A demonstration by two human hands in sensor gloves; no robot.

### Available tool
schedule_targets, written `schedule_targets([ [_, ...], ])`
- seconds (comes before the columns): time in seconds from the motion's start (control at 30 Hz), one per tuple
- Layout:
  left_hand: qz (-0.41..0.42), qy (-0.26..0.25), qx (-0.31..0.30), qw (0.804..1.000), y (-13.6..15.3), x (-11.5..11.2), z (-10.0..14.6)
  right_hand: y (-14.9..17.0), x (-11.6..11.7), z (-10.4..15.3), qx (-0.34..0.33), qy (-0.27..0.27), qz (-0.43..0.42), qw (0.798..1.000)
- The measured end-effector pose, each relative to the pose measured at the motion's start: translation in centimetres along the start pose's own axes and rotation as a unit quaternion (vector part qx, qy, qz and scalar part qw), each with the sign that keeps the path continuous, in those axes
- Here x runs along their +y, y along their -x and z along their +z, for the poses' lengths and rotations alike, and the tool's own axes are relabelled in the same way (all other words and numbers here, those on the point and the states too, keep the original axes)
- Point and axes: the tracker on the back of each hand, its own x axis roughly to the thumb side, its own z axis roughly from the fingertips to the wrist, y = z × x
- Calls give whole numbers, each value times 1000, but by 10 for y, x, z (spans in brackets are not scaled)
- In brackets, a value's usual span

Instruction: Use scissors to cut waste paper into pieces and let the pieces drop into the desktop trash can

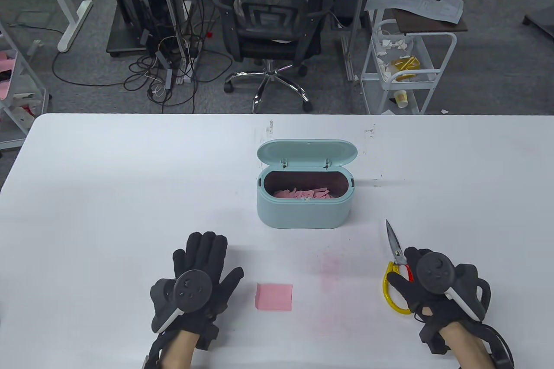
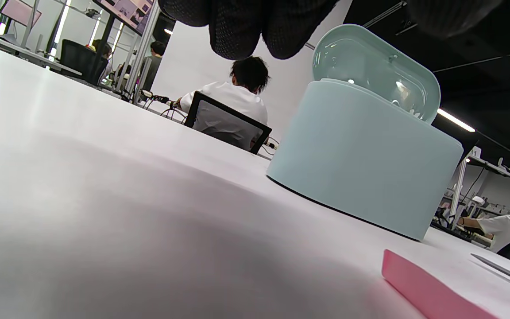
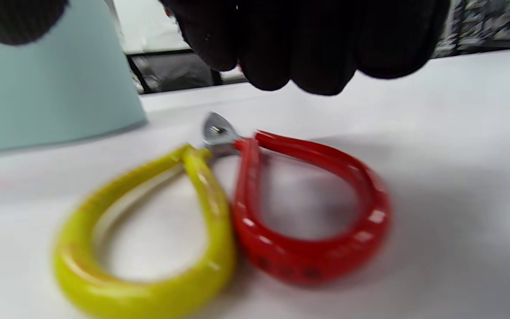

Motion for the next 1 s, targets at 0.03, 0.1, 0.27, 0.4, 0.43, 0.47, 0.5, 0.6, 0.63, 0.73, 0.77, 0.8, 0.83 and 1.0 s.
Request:
schedule_targets([
  [0.03,2,-1,-1,1000,0,0,0,-3,3,1,12,-1,24,1000],
  [0.1,4,1,-3,1000,-1,0,0,-9,11,0,52,-11,65,996],
  [0.27,5,6,-9,1000,-2,-2,0,-21,25,-10,123,-9,143,982],
  [0.4,6,9,-10,1000,-2,-3,1,-32,27,-17,156,-32,167,973],
  [0.43,6,9,-9,1000,-2,-2,1,-34,27,-18,165,-34,157,973],
  [0.47,6,9,-8,1000,-2,-3,1,-34,28,-19,173,-40,150,973],
  [0.5,7,9,-8,1000,-2,-2,1,-34,28,-20,186,-44,143,971],
  [0.6,12,11,-6,1000,-2,-3,2,-42,30,-21,218,-34,139,965],
  [0.63,13,11,-5,1000,-2,-3,2,-47,34,-21,213,-21,142,966],
  [0.73,15,4,-4,1000,-1,-2,2,-60,39,-20,203,-10,202,958],
  [0.77,18,4,-3,1000,0,-2,2,-62,40,-19,206,-13,208,956],
  [0.8,19,5,-2,1000,0,-2,2,-62,39,-20,208,-12,205,956],
  [0.83,19,5,-1,1000,0,-2,2,-60,38,-20,212,-7,201,956],
  [1.0,22,3,-5,1000,0,-1,1,-46,34,-23,202,1,201,958],
])
